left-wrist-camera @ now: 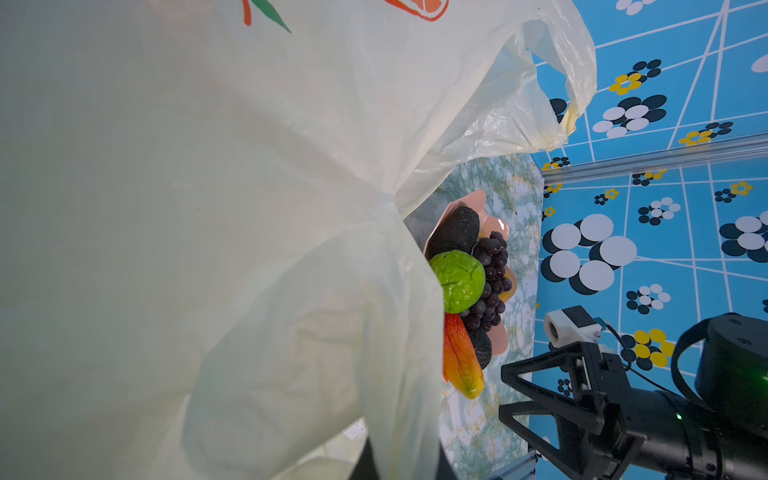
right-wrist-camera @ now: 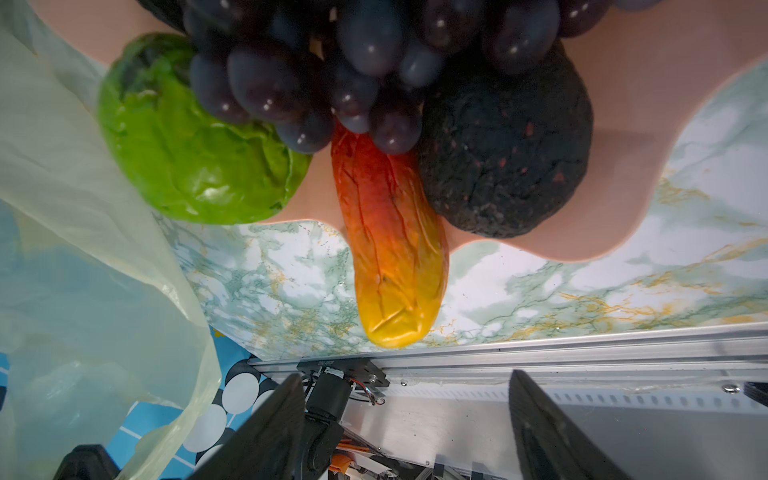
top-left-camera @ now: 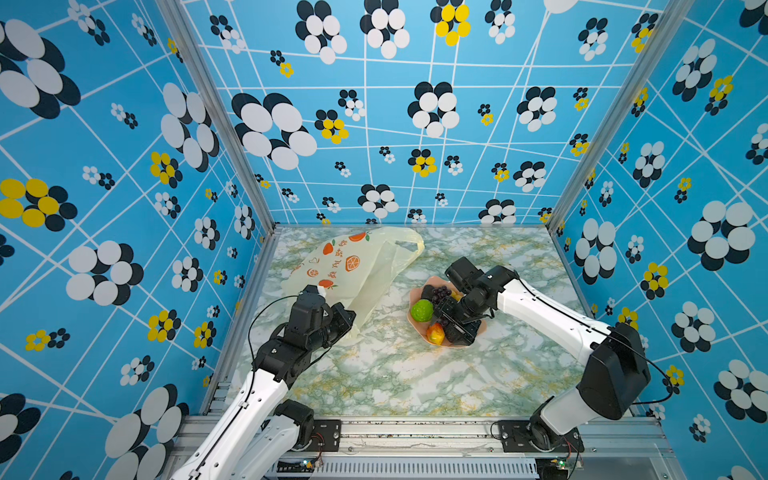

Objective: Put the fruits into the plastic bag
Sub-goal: 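Lower the right gripper onto the red-yellow papaya in the bowl and grasp it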

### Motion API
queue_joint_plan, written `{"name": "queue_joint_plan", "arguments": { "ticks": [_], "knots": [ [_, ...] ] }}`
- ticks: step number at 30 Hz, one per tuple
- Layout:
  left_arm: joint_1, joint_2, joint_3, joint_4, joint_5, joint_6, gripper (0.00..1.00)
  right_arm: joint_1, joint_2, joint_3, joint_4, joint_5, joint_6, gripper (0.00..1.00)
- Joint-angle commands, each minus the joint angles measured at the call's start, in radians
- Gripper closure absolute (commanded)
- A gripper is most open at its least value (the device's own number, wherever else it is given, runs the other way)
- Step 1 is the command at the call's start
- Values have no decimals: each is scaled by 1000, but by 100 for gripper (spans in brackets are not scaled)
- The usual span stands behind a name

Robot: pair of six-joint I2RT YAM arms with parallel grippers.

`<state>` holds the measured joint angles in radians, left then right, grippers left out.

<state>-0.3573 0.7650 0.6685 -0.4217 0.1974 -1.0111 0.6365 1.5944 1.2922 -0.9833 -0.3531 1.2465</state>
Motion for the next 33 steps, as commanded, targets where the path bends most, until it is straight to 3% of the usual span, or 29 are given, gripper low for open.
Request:
{"name": "queue_joint_plan", "arguments": {
  "ticks": [1,33],
  "knots": [
    [17,-14,-20,-14,-8,-9,100,3,23,27,-20,-1,10,23],
    [173,-29,-58,-16,102,4,100,27,233,113,-61,-21,-39,41]
  ]
}}
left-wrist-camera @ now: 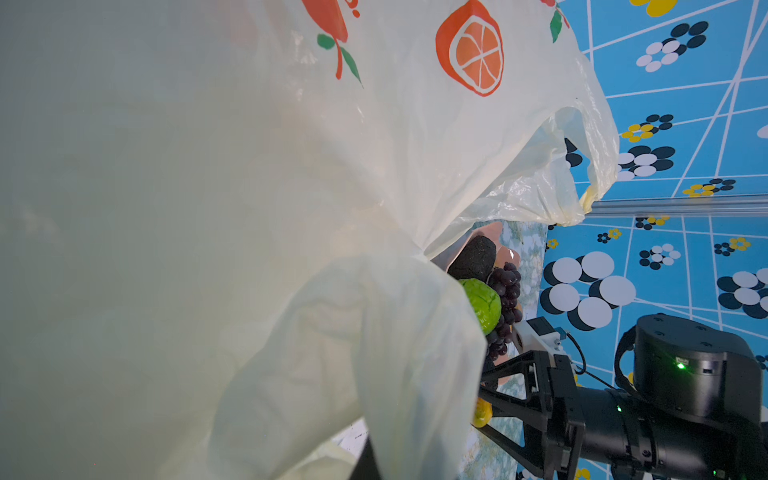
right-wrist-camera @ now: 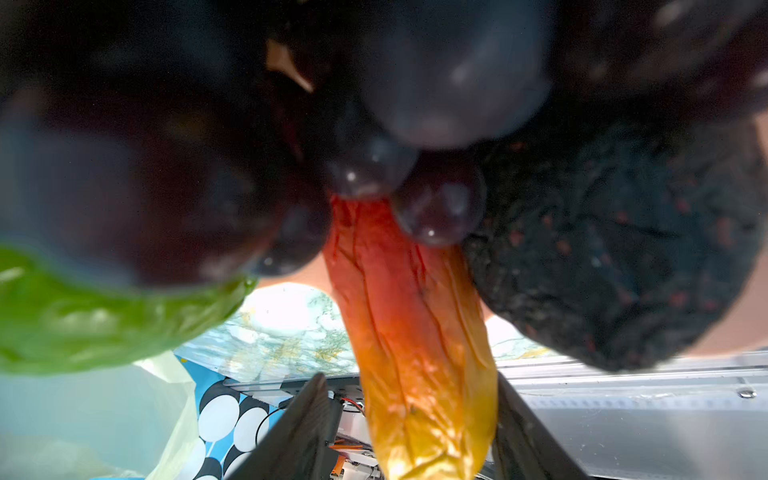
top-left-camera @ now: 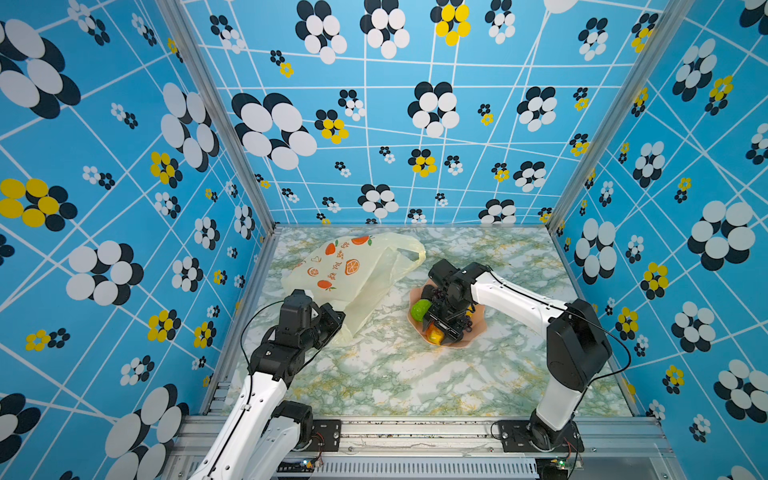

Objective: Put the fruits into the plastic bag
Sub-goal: 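Lower the right gripper onto the red-yellow papaya in the bowl and grasp it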

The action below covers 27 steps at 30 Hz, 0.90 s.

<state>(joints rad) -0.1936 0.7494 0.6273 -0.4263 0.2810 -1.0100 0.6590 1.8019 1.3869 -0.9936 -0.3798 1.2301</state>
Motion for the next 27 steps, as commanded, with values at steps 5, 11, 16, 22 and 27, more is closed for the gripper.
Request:
{"name": "queue_joint_plan", "arguments": {
  "ticks": [5,11,16,22,27],
  "knots": [
    [11,16,-16,0,38,6,100,5,38,28,-47,18,-42,47],
    [19,40,13,-12,39,33,100,4,30,12,-19,22,-56,65],
    [20,48,24,-17,35,37,100,4,29,33,-24,31,-79,73],
    [19,58,26,-11,32,35,100,4,23,66,-69,44,-127,78],
    [19,63,31,-6,26,31,100,1,-1,94,-101,41,-159,79]
  ]
}}
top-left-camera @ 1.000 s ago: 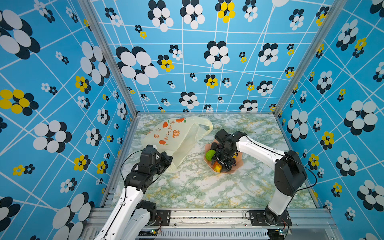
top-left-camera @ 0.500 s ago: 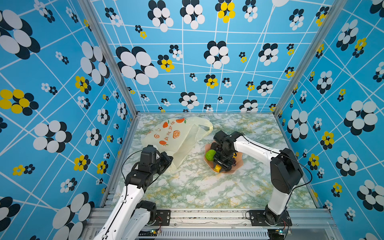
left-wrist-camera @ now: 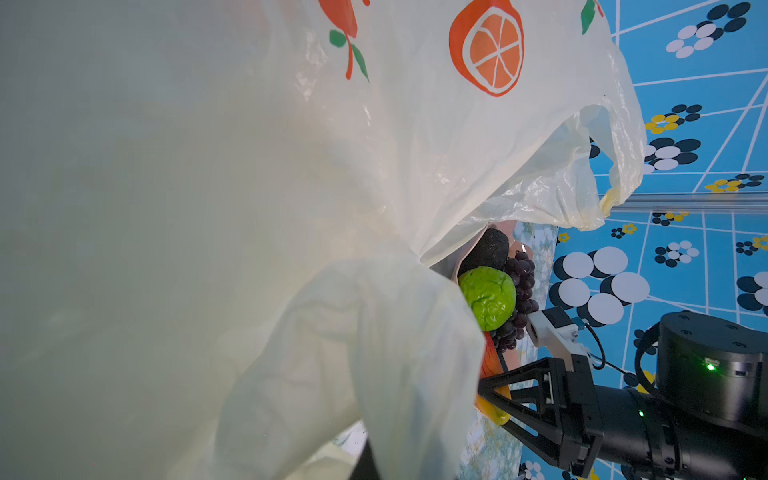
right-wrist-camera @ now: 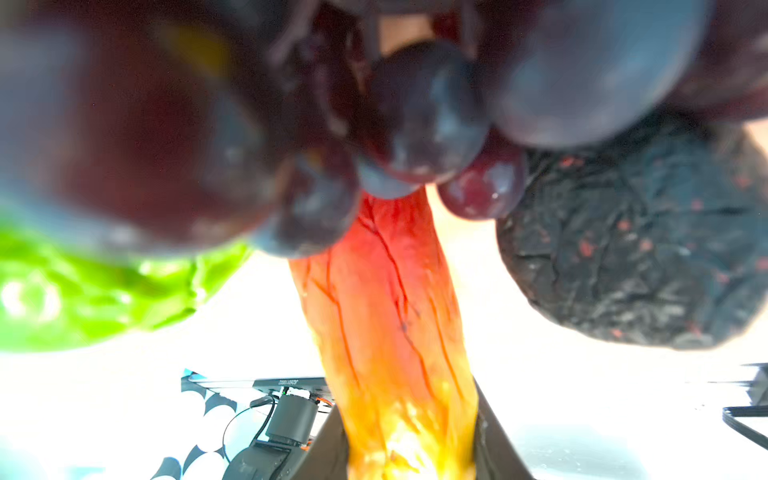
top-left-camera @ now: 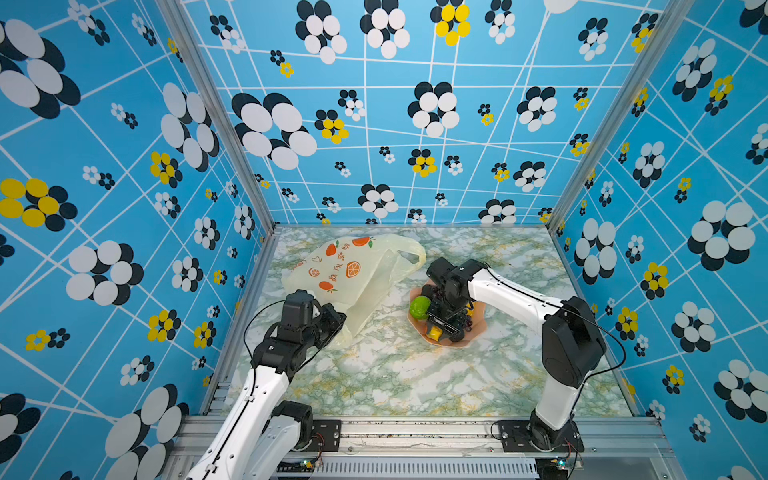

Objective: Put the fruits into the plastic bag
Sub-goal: 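Lower the right gripper onto the red-yellow papaya in the bowl and grasp it, then lift the red-yellow papaya out of the bowl with the right gripper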

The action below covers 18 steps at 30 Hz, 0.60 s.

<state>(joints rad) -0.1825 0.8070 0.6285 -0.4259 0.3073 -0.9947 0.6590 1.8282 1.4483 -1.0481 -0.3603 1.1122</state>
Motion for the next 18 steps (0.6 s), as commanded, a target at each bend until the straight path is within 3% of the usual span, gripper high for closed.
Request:
{"name": "queue_joint_plan", "arguments": {
  "ticks": [1,18],
  "knots": [
    [6,7,30,-4,0,15,100,-1,-34,36,-49,18,-47,79],
    [-6,53,59,10,-14,16,100,-45,-239,6,-217,-69,-109,81]
  ]
}}
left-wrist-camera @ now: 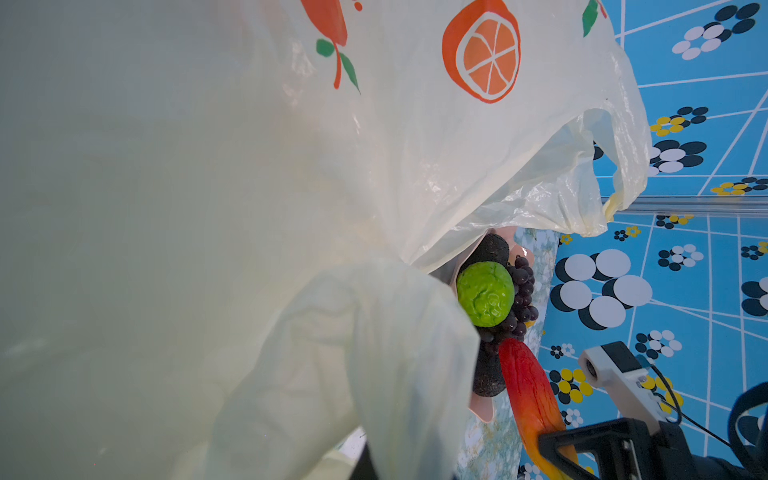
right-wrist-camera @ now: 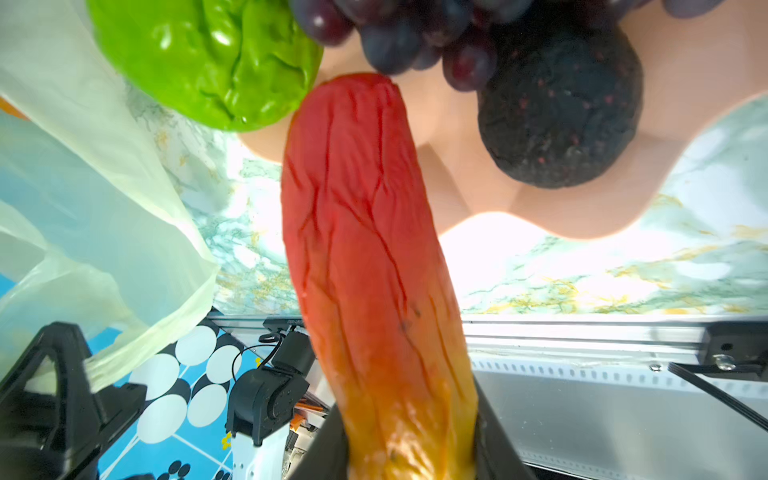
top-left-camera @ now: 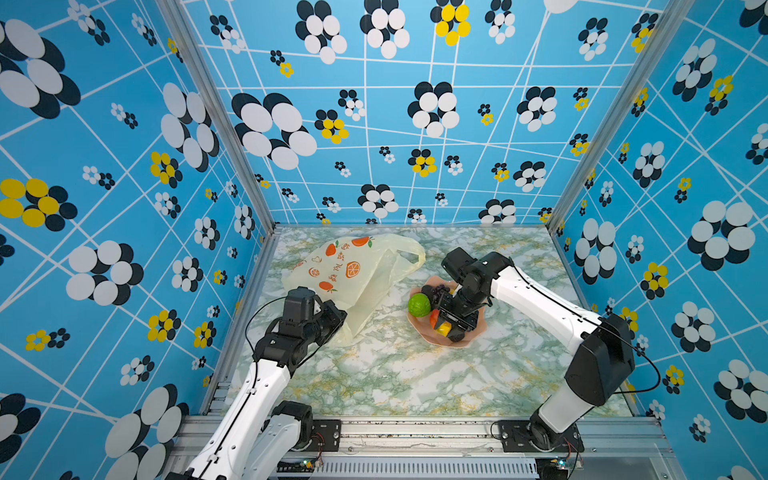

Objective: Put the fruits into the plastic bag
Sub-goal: 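Lift the red-yellow papaya out of the bowl with the right gripper, then carry the red-yellow papaya into the bag's mouth with the right gripper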

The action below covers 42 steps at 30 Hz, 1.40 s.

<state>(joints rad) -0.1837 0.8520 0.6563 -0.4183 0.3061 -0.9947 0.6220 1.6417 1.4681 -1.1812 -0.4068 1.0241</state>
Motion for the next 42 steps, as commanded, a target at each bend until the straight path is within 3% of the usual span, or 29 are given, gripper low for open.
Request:
{"name": "queue_joint_plan", "arguments": {
  "ticks": [1,8,15,23,29,37,42],
  "knots": [
    [-8,11,36,4,-14,17,100,-10,-72,-20,-91,-24,-18,81],
    [-15,34,64,1,-28,23,100,-37,-196,34,-65,21,-75,83],
    [-21,63,111,-14,-33,39,100,-45,-259,123,32,89,-256,85],
    [-22,55,175,-64,-52,66,100,-44,-259,233,144,147,-555,89],
    [-23,29,216,-110,-84,83,100,-39,-125,439,70,194,-703,90],
    [-26,-14,230,-149,-118,90,100,75,236,928,-252,241,-921,90],
    [-30,-29,224,-152,-130,79,100,108,371,1038,-275,173,-870,91]
  ]
}}
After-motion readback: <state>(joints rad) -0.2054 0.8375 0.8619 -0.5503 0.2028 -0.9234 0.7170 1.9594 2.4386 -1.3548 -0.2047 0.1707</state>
